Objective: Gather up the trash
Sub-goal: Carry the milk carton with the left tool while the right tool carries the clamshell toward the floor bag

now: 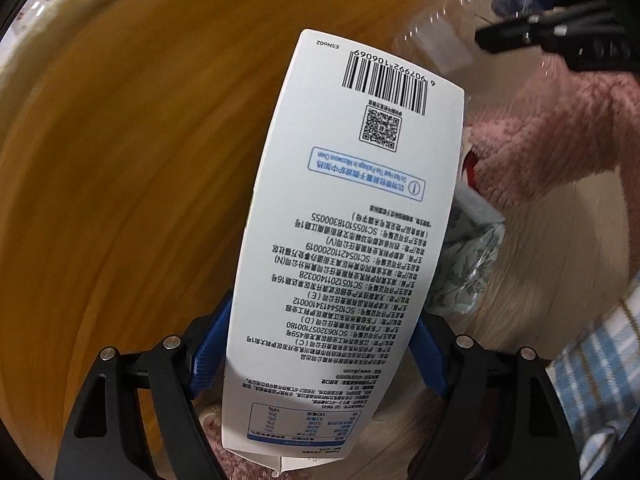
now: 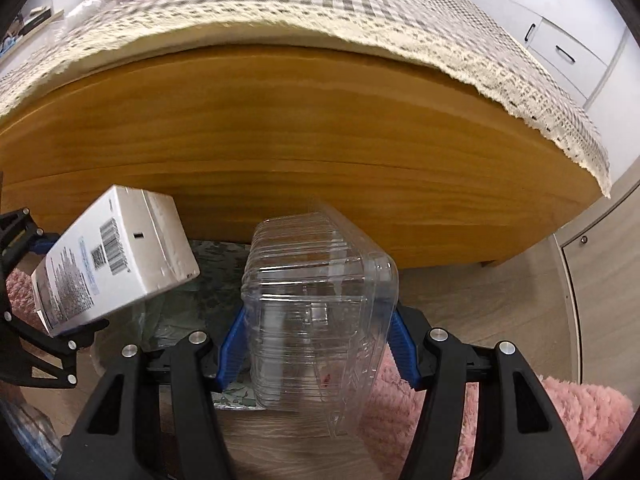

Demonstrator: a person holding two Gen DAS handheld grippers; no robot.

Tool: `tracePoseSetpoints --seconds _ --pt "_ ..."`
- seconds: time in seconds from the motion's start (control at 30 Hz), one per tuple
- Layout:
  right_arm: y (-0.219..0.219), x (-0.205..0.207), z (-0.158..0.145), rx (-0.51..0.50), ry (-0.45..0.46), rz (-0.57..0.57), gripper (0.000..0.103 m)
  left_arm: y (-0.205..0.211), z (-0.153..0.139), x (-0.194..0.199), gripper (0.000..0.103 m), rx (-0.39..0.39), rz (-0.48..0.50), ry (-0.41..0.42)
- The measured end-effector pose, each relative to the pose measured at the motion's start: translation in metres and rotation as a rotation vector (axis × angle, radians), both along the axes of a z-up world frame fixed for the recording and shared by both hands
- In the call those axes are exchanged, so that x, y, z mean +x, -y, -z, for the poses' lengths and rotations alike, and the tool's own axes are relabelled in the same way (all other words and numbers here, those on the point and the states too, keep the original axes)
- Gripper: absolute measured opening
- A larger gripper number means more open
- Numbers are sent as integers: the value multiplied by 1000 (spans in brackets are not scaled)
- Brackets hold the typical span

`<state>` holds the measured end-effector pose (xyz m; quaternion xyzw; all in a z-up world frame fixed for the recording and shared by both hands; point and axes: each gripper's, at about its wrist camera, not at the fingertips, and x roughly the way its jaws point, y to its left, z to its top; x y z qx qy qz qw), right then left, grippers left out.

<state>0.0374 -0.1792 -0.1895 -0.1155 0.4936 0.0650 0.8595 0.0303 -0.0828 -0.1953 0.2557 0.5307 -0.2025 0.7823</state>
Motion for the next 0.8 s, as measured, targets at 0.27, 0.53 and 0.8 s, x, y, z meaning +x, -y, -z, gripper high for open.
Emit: tracePoseSetpoints --seconds 0.27,0.53,0.8 --pt "7 13 11 -1 -55 2 59 19 29 16 77 56 48 -39" --pt "16 29 19 6 -99 39 59 44 62 25 77 148 145 -60" --pt "10 36 24 -1 -134 61 59 65 95 39 76 197 216 -92"
